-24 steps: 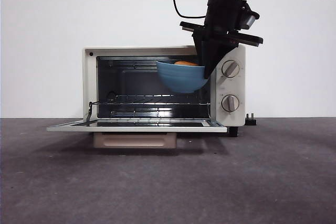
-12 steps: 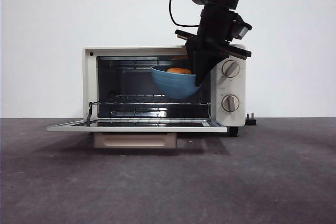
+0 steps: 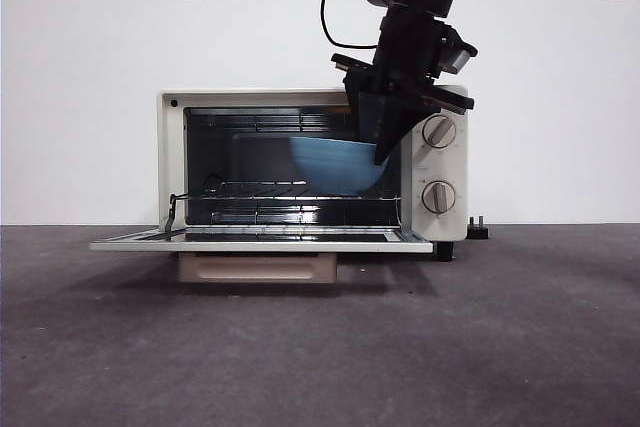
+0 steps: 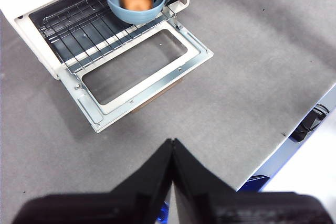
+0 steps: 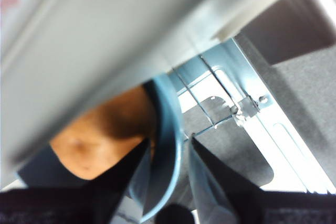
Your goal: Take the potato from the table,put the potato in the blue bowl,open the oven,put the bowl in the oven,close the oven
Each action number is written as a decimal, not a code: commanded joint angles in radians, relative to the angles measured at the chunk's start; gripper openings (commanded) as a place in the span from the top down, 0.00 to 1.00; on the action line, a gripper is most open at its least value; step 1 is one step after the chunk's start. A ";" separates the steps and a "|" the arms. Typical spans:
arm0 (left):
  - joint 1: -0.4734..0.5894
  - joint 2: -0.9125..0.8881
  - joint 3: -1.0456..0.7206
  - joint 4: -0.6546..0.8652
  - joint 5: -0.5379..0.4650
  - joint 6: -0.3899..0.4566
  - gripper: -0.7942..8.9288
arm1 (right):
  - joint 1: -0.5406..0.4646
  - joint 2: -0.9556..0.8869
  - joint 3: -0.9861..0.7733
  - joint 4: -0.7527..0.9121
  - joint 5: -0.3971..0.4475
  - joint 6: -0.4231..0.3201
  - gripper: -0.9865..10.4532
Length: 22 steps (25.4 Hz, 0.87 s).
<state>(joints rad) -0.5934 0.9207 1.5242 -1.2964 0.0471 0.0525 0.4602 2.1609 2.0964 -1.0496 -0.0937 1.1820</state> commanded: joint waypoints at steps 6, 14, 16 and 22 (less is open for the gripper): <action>-0.003 -0.002 0.003 -0.006 0.001 0.011 0.92 | 0.007 0.004 0.003 -0.001 0.005 -0.013 0.80; -0.003 -0.002 0.003 -0.010 0.001 0.010 0.92 | 0.025 -0.024 0.003 0.010 0.034 -0.016 0.81; -0.003 -0.002 0.003 -0.011 0.001 0.006 0.92 | 0.025 -0.028 0.005 0.009 0.033 -0.020 0.80; -0.003 -0.002 0.003 -0.012 0.001 0.003 0.92 | 0.025 -0.049 0.014 0.003 0.034 -0.043 0.81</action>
<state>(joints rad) -0.5934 0.9207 1.5242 -1.3087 0.0471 0.0521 0.4831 2.1227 2.1036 -1.0485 -0.0662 1.1511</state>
